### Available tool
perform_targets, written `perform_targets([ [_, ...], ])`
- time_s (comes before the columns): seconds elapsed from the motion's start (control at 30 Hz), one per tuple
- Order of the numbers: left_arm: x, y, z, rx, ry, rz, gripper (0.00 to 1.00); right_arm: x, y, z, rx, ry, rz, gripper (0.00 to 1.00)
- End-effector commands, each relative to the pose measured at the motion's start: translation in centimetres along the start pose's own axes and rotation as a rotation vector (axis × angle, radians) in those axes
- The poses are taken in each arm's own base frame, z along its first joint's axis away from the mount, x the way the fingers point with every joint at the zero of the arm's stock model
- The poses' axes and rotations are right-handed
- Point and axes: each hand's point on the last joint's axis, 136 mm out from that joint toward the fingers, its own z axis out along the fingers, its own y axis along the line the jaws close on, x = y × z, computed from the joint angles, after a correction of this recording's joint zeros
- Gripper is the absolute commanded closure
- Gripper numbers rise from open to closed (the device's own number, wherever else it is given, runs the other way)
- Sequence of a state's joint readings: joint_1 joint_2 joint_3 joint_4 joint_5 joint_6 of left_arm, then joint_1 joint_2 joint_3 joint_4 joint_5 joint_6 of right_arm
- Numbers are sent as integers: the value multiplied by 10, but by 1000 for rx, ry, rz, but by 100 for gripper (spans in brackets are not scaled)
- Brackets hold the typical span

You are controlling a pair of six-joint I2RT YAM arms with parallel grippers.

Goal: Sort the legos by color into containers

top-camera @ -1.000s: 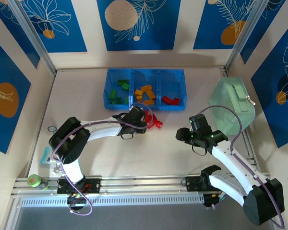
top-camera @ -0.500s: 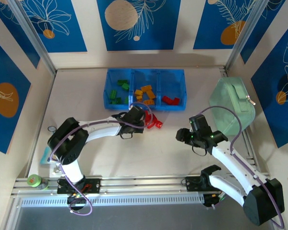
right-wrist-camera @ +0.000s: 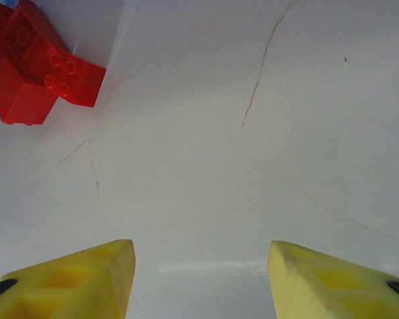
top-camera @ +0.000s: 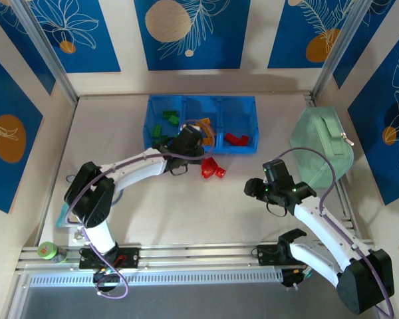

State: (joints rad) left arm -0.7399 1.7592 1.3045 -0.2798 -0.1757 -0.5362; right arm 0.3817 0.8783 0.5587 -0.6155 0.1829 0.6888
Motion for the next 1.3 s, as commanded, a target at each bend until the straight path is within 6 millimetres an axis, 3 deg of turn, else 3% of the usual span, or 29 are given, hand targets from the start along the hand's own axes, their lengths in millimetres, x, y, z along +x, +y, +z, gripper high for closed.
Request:
perform_targets([
  [0.0,-38,3,7,-3,-43,25,75,0,0,-4,-6,-5,6,44],
  [0.17,-70,12,28,-20,-63,-3,72,6,-1,-1,-20,6,23,44],
  [0.27,-78,12,36,-13,-36,-14,43,8,-2,0,-17,14,19,44],
  [0.37,-73,2,29,17,-42,9,30,10,-6,0,-5,11,17,44],
  [0.57,-52,-1,-2,40,-97,36,29,12,-3,7,-28,22,19,44],
  [0.77,-13,4,-37,101,-153,33,29,4,8,10,-31,34,-13,40],
  [0.97,55,16,-52,90,-78,60,30,-6,45,18,-125,93,-152,28],
  [1.13,108,28,-69,48,-32,122,30,-18,68,36,-125,181,-274,28],
  [1.27,135,40,-80,40,-17,122,30,-32,78,52,-83,216,-358,31],
])
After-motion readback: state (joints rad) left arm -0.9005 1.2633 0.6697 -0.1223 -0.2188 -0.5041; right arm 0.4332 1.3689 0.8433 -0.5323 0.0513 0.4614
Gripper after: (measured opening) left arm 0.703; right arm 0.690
